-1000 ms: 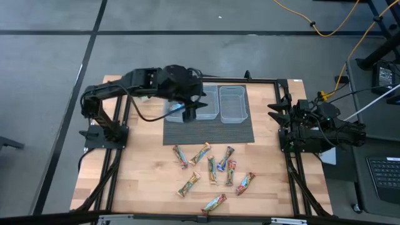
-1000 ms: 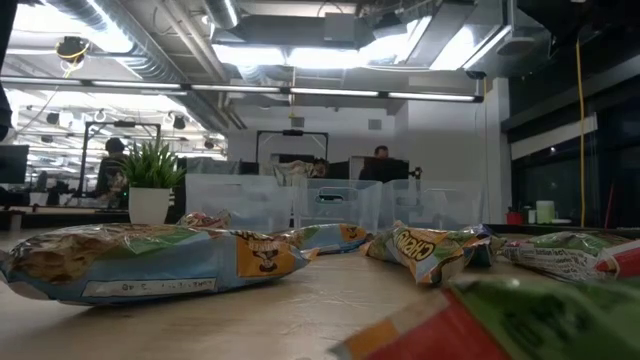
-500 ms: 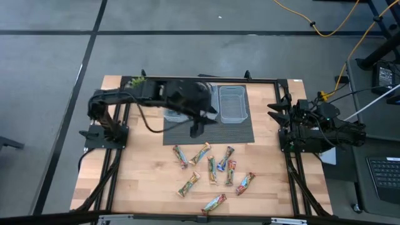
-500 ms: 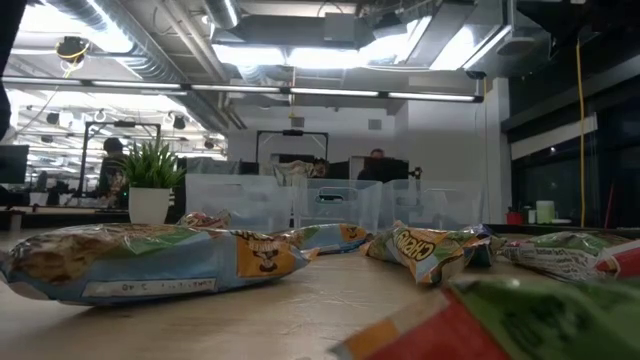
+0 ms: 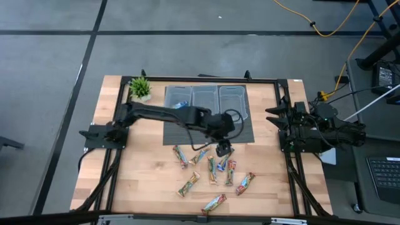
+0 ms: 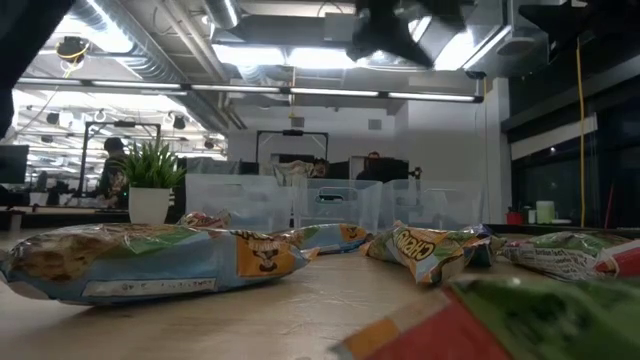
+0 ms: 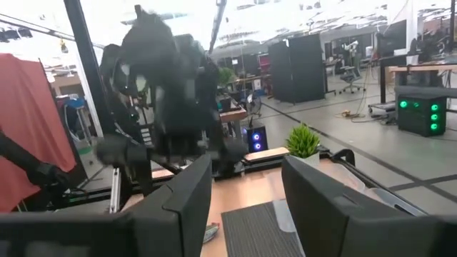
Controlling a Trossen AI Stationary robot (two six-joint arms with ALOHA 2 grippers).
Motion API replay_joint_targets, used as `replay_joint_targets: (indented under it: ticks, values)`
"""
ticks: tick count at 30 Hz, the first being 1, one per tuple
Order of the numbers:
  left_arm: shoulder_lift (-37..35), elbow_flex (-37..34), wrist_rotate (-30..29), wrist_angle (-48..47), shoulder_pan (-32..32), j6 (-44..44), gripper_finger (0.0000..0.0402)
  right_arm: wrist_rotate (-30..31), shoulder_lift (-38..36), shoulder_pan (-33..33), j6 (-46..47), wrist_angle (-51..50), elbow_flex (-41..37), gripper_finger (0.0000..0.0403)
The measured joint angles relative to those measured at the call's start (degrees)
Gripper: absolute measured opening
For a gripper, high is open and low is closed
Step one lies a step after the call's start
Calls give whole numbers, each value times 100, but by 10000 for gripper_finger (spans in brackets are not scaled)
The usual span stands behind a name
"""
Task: Pick and place Granola Bars by type
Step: Put the blue granola bar into the left transparent bin
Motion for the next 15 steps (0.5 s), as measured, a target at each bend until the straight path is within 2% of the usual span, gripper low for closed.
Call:
replay_joint_targets:
  ticks: [9, 15]
  values:
    - [1032, 0, 204, 31, -179, -547, 234, -136, 0, 2, -6, -116, 0, 174]
    - [1532, 0, 542, 45, -292, -770, 234, -142, 0, 2, -19, -188, 0, 174]
